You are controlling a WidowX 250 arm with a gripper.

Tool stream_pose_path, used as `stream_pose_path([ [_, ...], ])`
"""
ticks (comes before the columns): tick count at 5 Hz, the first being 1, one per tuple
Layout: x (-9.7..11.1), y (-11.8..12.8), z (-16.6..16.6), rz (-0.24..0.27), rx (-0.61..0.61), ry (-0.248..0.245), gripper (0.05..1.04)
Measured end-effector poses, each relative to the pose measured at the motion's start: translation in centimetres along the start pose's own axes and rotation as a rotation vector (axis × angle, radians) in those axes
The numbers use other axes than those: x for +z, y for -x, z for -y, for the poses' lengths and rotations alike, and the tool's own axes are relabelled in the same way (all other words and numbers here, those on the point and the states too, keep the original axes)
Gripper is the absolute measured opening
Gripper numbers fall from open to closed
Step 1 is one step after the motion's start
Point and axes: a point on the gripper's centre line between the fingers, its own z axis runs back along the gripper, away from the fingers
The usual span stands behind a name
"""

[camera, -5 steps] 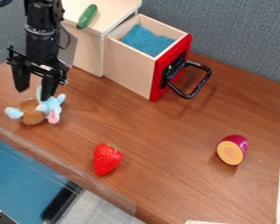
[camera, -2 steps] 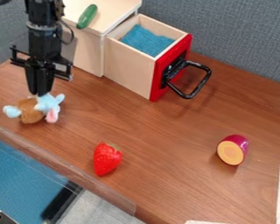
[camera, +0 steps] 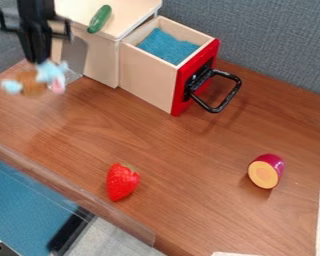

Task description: Moved the thing beside the drawer

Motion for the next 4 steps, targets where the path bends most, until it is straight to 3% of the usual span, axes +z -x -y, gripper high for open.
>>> stream_pose_path([
  [2, -2.2, -2.6, -1.1, 0.066, 0.064, 0.019, 0.069],
  [3, -2.7, -3.1, -1.7, 0.095, 0.082, -0.016, 0.069],
  [4, -3.8, -2.7, -2.0, 0.069, 0.118, -0.024, 0.087],
])
